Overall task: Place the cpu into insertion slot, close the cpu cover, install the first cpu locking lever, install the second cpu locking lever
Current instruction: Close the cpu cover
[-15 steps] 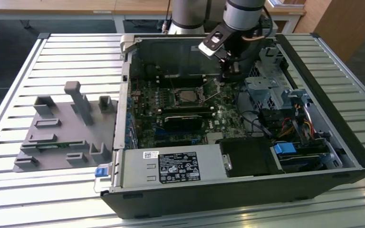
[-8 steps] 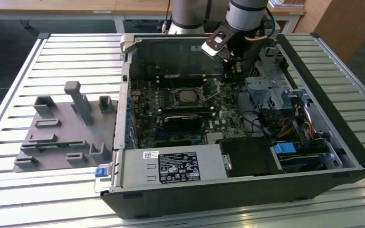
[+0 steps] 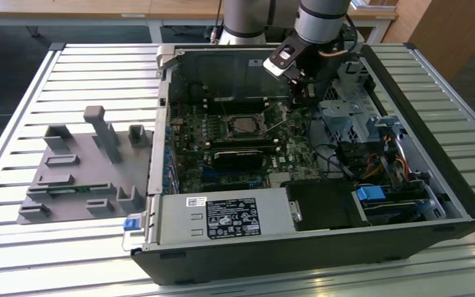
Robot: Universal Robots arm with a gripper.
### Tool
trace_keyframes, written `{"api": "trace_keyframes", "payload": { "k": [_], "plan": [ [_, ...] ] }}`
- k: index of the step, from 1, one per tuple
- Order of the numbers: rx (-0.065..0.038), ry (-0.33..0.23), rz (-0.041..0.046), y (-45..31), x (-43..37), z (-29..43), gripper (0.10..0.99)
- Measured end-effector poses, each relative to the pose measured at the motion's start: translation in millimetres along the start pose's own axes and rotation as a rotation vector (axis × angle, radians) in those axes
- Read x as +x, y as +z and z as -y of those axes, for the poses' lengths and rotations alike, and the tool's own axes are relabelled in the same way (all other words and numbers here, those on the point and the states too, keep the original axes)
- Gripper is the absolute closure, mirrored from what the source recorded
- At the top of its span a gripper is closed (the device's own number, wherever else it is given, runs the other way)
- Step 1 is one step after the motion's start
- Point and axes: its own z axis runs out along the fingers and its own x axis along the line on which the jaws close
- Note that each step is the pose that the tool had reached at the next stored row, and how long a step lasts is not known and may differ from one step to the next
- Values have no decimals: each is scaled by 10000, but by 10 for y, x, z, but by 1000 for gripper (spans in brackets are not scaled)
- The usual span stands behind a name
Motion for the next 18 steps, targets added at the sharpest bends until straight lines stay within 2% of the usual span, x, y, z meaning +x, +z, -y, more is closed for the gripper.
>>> {"api": "trace_keyframes", "payload": {
  "k": [5, 13, 18],
  "plan": [
    [0, -2, 7, 40, -1, 11, 969],
    [0, -1, 6, 41, 4, 196, 969],
    [-5, -2, 7, 41, 6, 262, 969]
  ]
}}
